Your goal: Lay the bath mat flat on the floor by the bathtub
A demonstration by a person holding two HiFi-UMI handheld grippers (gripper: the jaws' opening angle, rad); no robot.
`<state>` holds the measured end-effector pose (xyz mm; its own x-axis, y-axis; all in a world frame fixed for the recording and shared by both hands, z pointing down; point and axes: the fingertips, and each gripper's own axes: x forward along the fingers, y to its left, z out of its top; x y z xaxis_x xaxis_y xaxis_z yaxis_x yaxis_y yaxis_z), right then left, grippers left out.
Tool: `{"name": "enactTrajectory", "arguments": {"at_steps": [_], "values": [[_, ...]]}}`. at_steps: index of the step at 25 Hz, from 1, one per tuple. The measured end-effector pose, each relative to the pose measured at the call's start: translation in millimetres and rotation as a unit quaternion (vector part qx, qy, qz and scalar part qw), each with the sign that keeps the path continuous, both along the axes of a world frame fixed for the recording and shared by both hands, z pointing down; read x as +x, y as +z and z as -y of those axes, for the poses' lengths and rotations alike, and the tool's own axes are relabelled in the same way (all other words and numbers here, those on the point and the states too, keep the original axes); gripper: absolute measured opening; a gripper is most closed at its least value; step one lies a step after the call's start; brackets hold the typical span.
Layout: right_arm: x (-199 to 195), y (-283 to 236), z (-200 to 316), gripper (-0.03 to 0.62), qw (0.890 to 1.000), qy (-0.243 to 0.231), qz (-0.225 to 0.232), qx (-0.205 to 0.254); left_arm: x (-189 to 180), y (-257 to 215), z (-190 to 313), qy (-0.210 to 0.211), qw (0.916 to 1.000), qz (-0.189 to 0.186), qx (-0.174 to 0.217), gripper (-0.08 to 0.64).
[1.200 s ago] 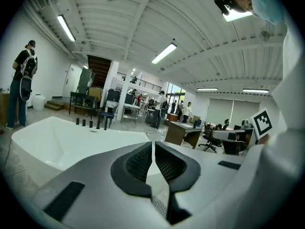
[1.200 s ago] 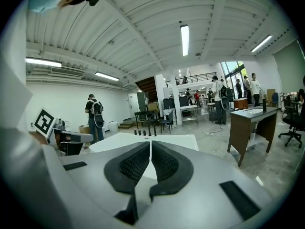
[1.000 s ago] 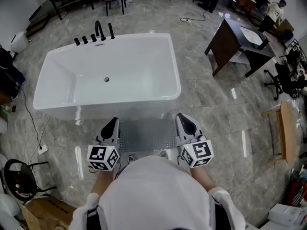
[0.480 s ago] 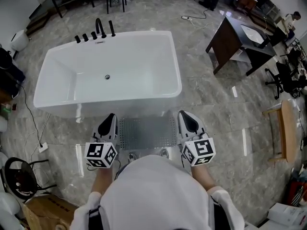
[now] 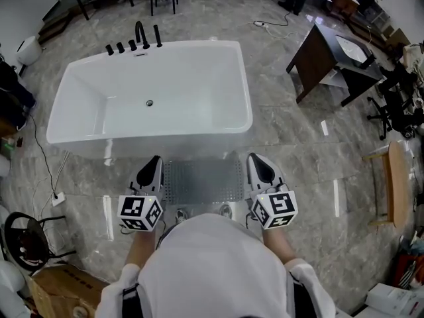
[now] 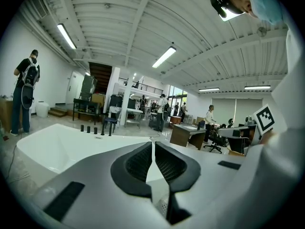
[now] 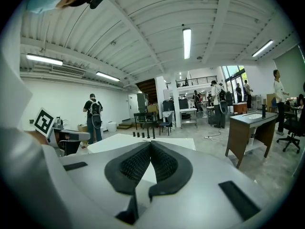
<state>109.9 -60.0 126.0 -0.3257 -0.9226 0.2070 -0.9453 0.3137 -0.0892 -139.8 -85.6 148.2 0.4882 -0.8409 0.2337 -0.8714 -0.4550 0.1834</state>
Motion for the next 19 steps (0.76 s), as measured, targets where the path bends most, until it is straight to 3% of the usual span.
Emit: {"name": "enactTrajectory", "arguments": {"at_steps": [19], "values": [[6.3,8.3,-3.6,0.031,1.0,0.013,0.004,-0.015,5.4,2.8,-2.2,0.004,0.9998,-0.018,-0.008,0.044]]}}
